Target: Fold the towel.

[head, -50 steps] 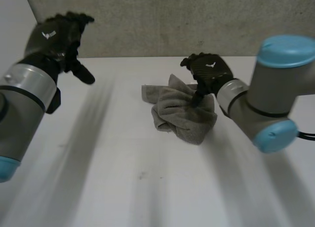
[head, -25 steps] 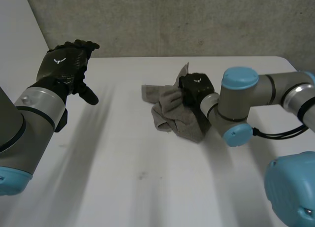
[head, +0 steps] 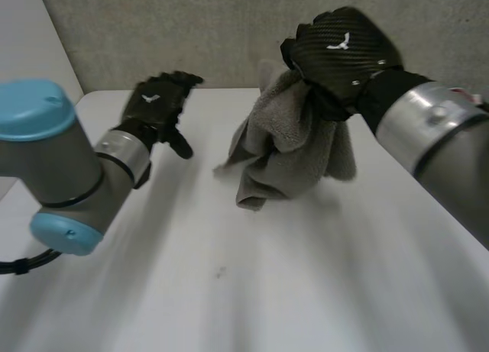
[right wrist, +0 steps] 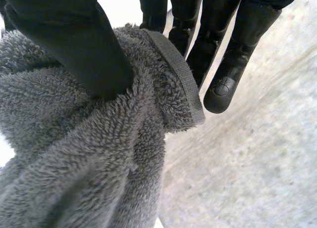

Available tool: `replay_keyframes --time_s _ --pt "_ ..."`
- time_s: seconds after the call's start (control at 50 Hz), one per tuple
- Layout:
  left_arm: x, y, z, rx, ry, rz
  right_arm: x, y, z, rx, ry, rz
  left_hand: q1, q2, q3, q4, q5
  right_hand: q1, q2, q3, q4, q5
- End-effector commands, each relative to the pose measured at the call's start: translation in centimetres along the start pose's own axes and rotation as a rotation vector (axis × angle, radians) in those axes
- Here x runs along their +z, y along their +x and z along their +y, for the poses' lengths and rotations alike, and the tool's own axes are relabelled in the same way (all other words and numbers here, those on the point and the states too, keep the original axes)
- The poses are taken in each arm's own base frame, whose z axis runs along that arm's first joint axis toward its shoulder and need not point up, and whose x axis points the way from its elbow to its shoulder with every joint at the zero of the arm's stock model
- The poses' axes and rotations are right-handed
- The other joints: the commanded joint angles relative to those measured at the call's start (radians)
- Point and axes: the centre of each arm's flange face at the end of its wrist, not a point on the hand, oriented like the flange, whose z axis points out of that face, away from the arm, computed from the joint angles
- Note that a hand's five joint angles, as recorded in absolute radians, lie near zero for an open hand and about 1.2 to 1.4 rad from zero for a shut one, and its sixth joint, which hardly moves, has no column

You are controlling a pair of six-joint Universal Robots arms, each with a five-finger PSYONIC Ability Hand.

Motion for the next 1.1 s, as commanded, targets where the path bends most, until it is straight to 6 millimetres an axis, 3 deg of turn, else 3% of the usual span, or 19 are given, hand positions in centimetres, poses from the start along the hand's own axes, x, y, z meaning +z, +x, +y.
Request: replay_keyframes --time_s 0.02,0.06,0.18,0.3,0.36,0.54,0.68,0.82,0.9,0.94,0.96,0.98,1.0,1.04,1.1 --pt "0.9 3.5 3.8 -0.011 -0.085 0.139 -3.8 0.1 -2.7 -0.017 0.062 0.03 0.014 0.024 0.022 0.021 -0.002 0.469 0.226 0.216 0.204 0.279" --pt "0.2 5.8 5.9 -0.011 -0.163 0.204 -4.0 0.1 -2.8 -0.016 0.061 0.035 0.038 0.047 0.046 0.044 0.021 0.469 0.226 0.216 0.204 0.279" --pt "-0.7 7.0 8.7 -0.027 -0.294 0.233 -4.3 -0.1 -1.6 -0.007 0.022 0.031 0.284 0.293 0.292 0.291 0.267 0.469 0.226 0.216 0.204 0.279" --pt "-1.1 7.4 8.9 -0.028 -0.309 0.244 -4.2 -0.7 -0.6 -0.004 -0.005 0.013 0.231 0.241 0.24 0.238 0.215 0.469 0.226 0.216 0.204 0.279" --pt "-1.2 7.6 8.4 -0.035 -0.301 0.242 -4.2 -0.8 -0.5 -0.004 -0.009 0.008 0.102 0.112 0.11 0.109 0.086 0.469 0.226 0.216 0.204 0.279" --pt "-0.7 5.4 7.5 -0.081 -0.292 0.194 -4.7 -1.5 0.6 0.016 -0.046 -0.012 0.049 0.059 0.058 0.056 0.033 0.469 0.226 0.216 0.204 0.279" --pt "-0.7 6.6 7.5 -0.096 -0.29 0.25 -5.1 -2.0 0.4 0.016 -0.042 -0.023 0.055 0.065 0.063 0.062 0.039 0.469 0.226 0.216 0.204 0.279" --pt "-0.3 9.8 8.2 -0.196 -0.299 0.316 -5.1 -2.0 0.3 0.015 -0.039 -0.024 0.117 0.126 0.125 0.123 0.1 0.469 0.226 0.216 0.204 0.279" --pt "0.1 10.4 8.9 -0.247 -0.32 0.328 -5.2 -2.0 0.2 0.014 -0.037 -0.023 0.176 0.185 0.184 0.182 0.159 0.469 0.226 0.216 0.204 0.279" --pt "0.2 10.7 9.3 -0.265 -0.336 0.336 -5.3 -1.9 0.2 0.015 -0.035 -0.02 0.225 0.235 0.234 0.232 0.209 0.469 0.226 0.216 0.204 0.279" --pt "0.2 11.1 9.7 -0.272 -0.351 0.348 -5.3 -1.9 0.2 0.015 -0.035 -0.02 0.345 0.354 0.353 0.351 0.328 0.469 0.226 0.216 0.204 0.279" --pt "0.2 11.4 9.9 -0.271 -0.358 0.349 -5.2 -1.9 0.2 0.012 -0.037 -0.017 0.607 0.617 0.616 0.614 0.591 0.469 0.226 0.216 0.204 0.279" --pt "0.2 11.4 9.9 -0.271 -0.358 0.349 -5.2 -1.8 0.3 0.01 -0.039 -0.015 0.61 0.619 0.618 0.617 0.594 0.469 0.226 0.216 0.204 0.279" --pt "0.6 10.9 9.8 -0.265 -0.344 0.306 -5.2 -1.7 0.4 0.009 -0.044 -0.011 1.209 1.218 1.217 1.215 1.192 0.469 0.226 0.216 0.204 0.279" --pt "0.9 10.4 9.7 -0.255 -0.332 0.254 -5.2 -1.6 0.6 0.005 -0.046 -0.007 1.212 1.221 1.22 1.218 1.195 0.469 0.226 0.216 0.204 0.279"
